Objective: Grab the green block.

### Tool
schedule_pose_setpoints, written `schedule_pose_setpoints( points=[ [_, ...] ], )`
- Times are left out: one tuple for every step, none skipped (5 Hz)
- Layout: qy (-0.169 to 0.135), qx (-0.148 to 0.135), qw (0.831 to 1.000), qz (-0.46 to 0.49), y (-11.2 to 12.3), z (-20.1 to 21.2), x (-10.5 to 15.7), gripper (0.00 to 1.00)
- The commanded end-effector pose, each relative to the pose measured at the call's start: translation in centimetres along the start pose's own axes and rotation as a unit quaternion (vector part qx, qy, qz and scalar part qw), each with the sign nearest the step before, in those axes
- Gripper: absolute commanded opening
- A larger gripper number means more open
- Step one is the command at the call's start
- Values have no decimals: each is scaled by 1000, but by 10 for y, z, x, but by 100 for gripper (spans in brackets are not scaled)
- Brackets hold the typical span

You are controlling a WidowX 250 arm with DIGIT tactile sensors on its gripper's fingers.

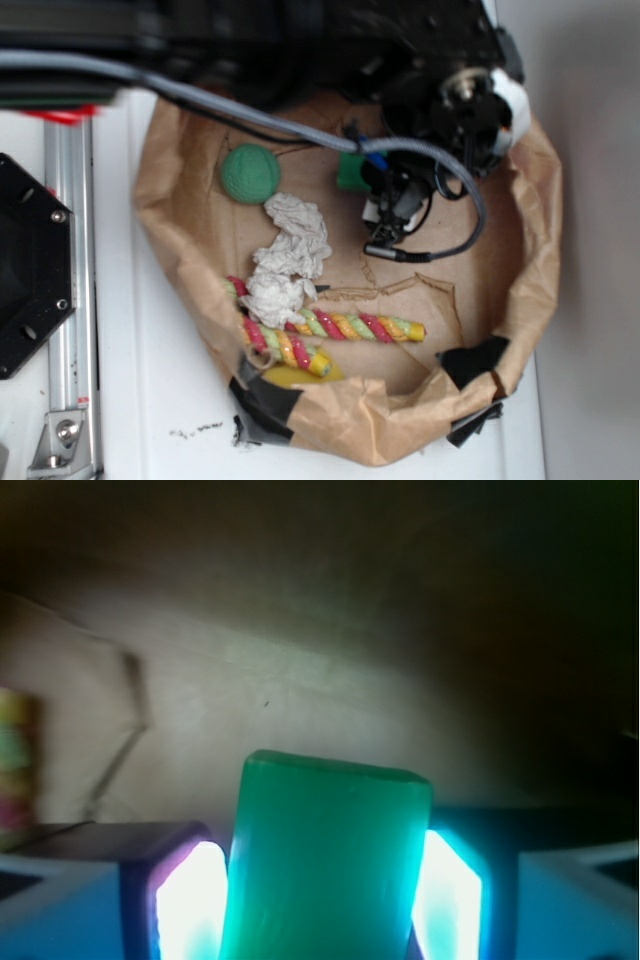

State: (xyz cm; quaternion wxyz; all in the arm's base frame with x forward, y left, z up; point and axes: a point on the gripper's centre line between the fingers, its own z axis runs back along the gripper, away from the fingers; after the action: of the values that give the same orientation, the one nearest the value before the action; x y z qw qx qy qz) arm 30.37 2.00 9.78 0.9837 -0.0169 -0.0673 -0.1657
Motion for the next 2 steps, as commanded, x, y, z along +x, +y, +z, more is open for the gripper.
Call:
schedule_pose_setpoints(
  points=[
    [-31, 5, 999, 38, -41, 58, -9, 0],
    [-35, 8, 997, 72, -45, 60, -13, 0]
  ],
)
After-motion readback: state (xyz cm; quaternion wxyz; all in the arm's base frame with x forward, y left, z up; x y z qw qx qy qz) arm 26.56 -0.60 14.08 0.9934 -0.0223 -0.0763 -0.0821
